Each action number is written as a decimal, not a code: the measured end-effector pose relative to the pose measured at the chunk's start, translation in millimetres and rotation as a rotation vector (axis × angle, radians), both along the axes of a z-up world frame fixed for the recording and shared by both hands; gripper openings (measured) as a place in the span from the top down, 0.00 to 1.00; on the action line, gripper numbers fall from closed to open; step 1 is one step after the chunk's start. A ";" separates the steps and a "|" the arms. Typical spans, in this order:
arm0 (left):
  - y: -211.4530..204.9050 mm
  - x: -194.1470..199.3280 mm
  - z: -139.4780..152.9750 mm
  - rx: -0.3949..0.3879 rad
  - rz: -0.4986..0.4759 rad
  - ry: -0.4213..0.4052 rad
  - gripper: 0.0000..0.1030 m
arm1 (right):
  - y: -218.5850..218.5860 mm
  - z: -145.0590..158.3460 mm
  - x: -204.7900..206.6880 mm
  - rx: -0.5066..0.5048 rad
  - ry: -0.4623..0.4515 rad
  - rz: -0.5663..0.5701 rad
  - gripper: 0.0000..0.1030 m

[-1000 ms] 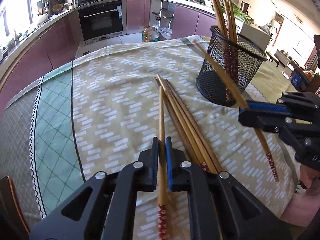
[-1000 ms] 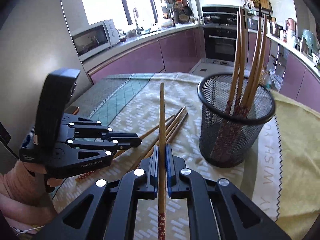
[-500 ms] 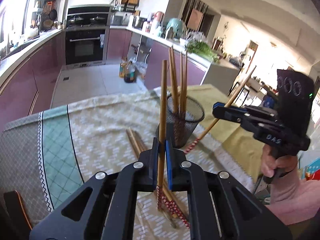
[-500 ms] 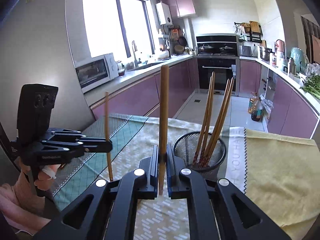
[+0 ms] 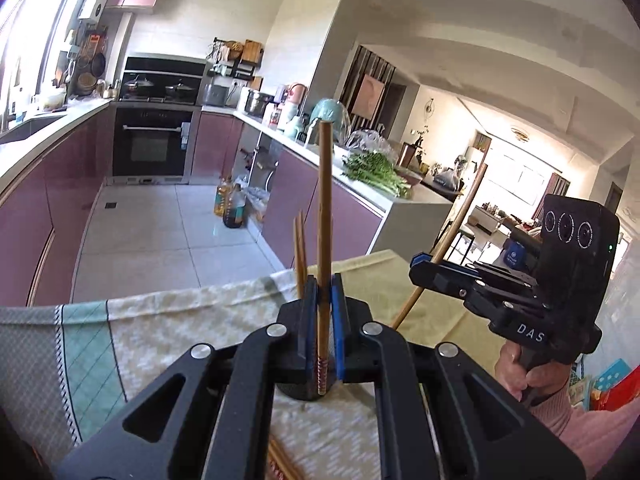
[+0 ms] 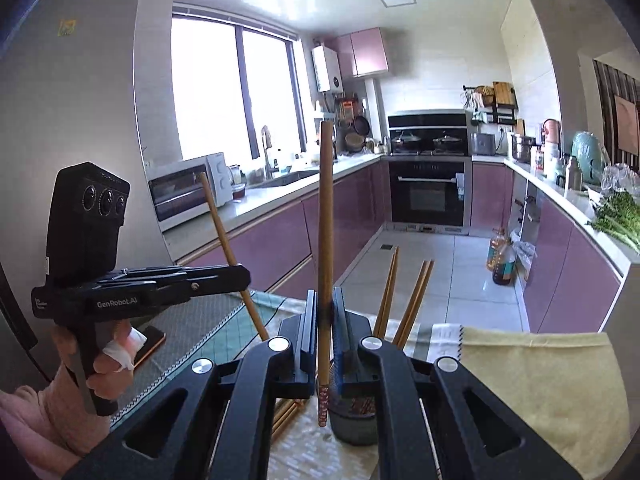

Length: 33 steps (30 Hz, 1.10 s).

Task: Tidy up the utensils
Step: 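Lift the left gripper's chopstick upright and lower into the cup while the right gripper does likewise, then open the left gripper to drop its chopstick while the right gripper releases its own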

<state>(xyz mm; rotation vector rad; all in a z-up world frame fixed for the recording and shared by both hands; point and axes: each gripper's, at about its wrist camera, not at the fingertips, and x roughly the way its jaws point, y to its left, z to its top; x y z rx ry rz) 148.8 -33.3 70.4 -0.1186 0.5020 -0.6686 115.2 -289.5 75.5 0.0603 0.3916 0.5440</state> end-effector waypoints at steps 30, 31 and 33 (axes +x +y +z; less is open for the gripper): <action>-63.2 59.6 -71.5 0.251 -0.022 0.170 0.84 | 7.1 -74.4 74.0 0.000 0.263 -0.064 0.91; -61.4 60.0 -72.3 0.246 -0.018 0.170 0.84 | 5.1 -75.1 73.6 0.003 0.266 -0.066 0.91; -58.3 54.4 -73.1 0.239 -0.004 0.160 0.80 | 3.9 -77.6 72.0 0.009 0.273 -0.072 0.91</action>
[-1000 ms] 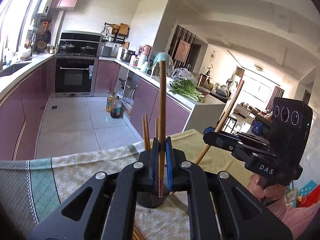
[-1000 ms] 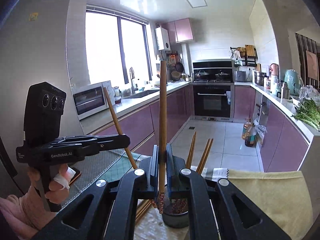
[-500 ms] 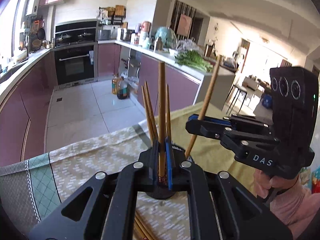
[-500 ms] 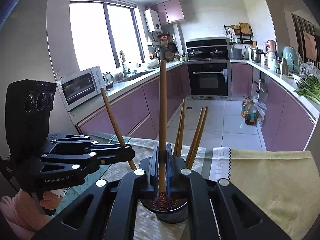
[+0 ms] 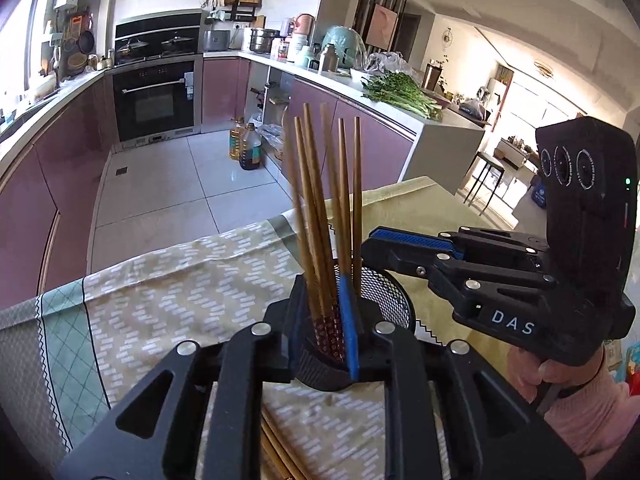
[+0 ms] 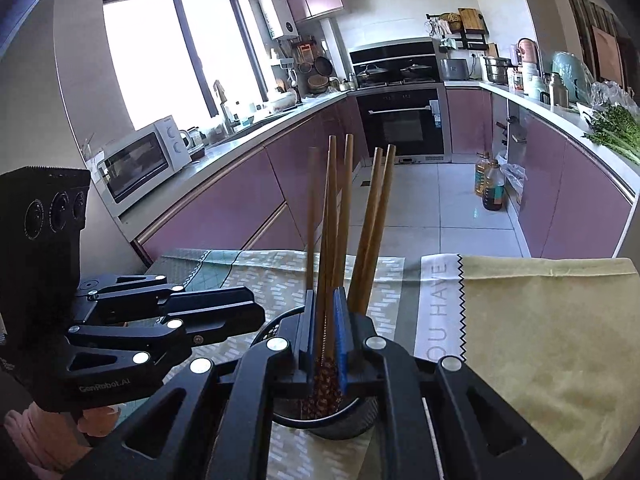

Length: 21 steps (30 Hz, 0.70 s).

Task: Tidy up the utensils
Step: 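Open the left gripper to drop its chopstick while the right gripper releases its own, then move both open grippers back over the remaining chopsticks on the cloth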

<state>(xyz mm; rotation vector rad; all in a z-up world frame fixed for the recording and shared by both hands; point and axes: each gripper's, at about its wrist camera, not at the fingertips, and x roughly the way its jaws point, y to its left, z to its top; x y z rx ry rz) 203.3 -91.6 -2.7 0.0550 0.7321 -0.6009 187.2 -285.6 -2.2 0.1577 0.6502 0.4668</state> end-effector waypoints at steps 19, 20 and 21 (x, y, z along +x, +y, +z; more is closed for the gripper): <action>89.5 -84.0 -22.4 -0.010 0.181 -0.095 0.41 | 46.6 -33.5 -77.7 -0.043 0.015 0.209 0.63; 91.7 -85.2 -29.3 0.009 0.191 -0.083 0.41 | 52.6 -43.1 -77.3 -0.048 0.048 0.222 0.63; 93.6 -85.7 -37.5 0.034 0.204 -0.064 0.41 | 59.0 -52.1 -76.5 -0.055 0.080 0.231 0.63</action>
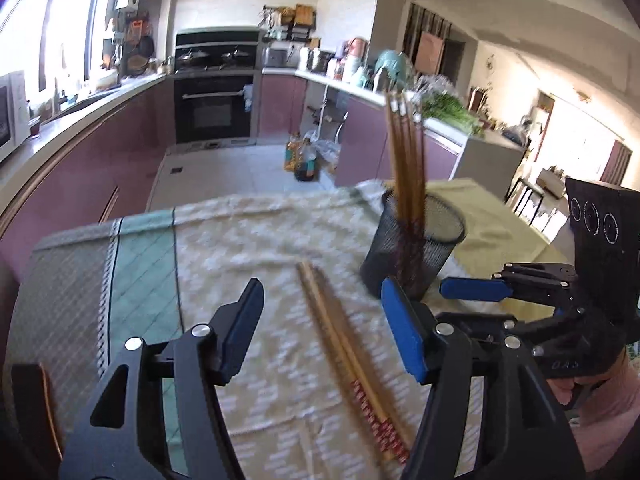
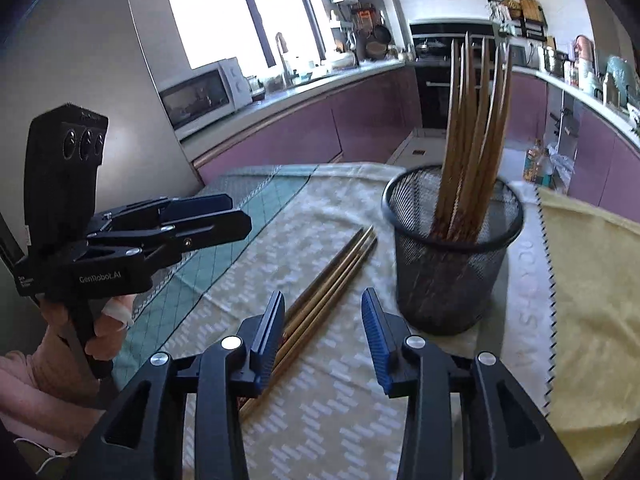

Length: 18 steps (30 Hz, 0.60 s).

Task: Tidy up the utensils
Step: 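Move both open grippers back over the remaining chopsticks on the cloth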

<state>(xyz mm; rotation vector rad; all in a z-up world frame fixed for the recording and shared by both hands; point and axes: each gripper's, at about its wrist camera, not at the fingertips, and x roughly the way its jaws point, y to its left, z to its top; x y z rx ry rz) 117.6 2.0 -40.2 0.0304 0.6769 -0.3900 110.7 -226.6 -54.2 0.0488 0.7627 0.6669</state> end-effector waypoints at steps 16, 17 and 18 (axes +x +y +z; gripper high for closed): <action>-0.1 2.5 -58.7 0.075 -0.005 0.167 0.43 | 37.1 -41.3 -4.5 -0.107 0.082 0.009 0.63; -1.0 3.3 -60.0 0.077 -0.008 0.170 0.43 | 37.7 -40.9 -4.8 -0.113 0.079 0.007 0.63; -2.4 4.4 -61.6 0.080 -0.009 0.174 0.43 | 35.7 -42.3 -5.6 -0.119 0.075 0.007 0.63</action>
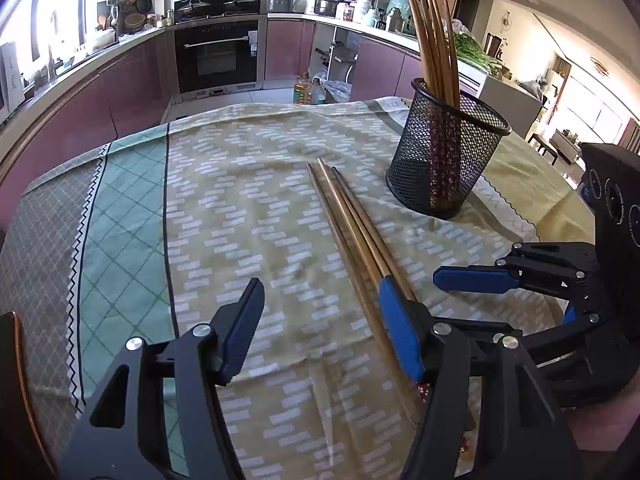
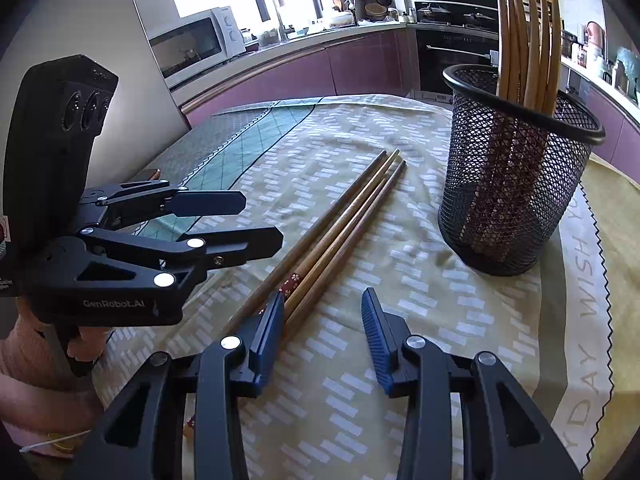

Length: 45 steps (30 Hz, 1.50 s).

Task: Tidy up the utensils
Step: 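Move both open grippers back over the remaining chopsticks on the cloth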

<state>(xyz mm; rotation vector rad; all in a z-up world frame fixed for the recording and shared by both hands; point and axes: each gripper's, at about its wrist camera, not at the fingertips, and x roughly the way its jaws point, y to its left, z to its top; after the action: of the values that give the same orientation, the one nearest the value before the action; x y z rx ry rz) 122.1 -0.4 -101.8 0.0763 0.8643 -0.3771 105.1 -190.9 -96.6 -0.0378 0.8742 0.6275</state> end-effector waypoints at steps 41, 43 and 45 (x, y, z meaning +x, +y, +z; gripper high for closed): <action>-29.0 47.8 -11.4 0.079 -0.061 0.080 0.76 | -8.0 -4.5 32.6 0.000 0.034 -0.088 0.78; -27.9 52.4 -12.7 0.069 -0.052 0.083 0.79 | -8.5 -5.0 37.3 0.013 0.039 -0.097 0.80; -27.5 53.7 -13.1 0.060 -0.040 0.086 0.87 | -11.6 -6.1 40.1 0.039 0.052 -0.110 0.84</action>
<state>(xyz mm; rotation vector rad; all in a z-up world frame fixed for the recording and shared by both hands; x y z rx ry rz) 175.8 -28.0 -114.9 0.1334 0.9600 -0.3942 145.2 -202.4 -102.6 0.0618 0.9078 0.5446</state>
